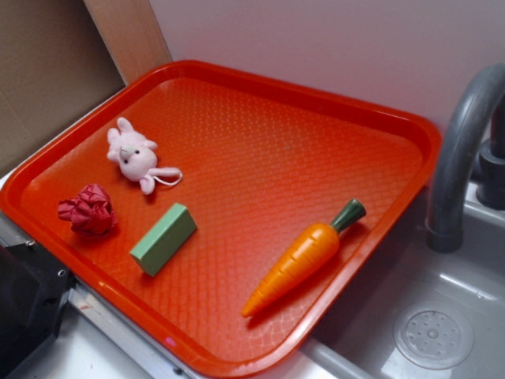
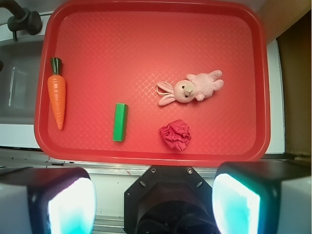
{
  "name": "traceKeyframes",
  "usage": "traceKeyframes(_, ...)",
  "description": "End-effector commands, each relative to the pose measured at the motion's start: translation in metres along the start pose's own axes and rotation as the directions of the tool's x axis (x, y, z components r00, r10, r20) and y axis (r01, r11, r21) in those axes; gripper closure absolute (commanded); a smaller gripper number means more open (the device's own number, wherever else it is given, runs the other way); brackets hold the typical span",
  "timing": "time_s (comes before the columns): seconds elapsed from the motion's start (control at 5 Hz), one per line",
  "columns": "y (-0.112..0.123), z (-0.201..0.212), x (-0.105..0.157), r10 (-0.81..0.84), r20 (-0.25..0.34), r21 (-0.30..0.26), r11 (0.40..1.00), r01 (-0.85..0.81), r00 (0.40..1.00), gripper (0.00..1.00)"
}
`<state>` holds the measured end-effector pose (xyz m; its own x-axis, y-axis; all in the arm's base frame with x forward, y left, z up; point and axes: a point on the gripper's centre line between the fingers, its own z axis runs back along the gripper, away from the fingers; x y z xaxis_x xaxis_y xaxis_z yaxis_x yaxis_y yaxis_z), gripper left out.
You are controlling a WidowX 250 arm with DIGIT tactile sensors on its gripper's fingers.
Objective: Grab the green block.
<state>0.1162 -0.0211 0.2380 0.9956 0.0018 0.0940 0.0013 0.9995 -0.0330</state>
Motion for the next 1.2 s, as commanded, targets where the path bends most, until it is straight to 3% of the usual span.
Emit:
traceKeyframes(0.0,0.0,0.0,0.0,0.0,0.0,0.0,1.0,0.0,1.0,0.0)
traceKeyframes(0.2,-0.019,-0.007,-0.003,0.027,0.066,-0.042,0.999,-0.024,0.997,0.0)
traceKeyframes(0.4,-0.057,-0.002,0.0,0.048,0.107,-0.036,0.998,-0.044,0.993,0.0)
traceKeyframes(0.6,-0.066,-0.017,0.009,0.06,0.091,-0.028,0.998,-0.058,0.994,0.0)
traceKeyframes(1.0,-0.056,-0.088,0.037,0.127,0.035,0.029,0.991,-0.128,0.991,0.0)
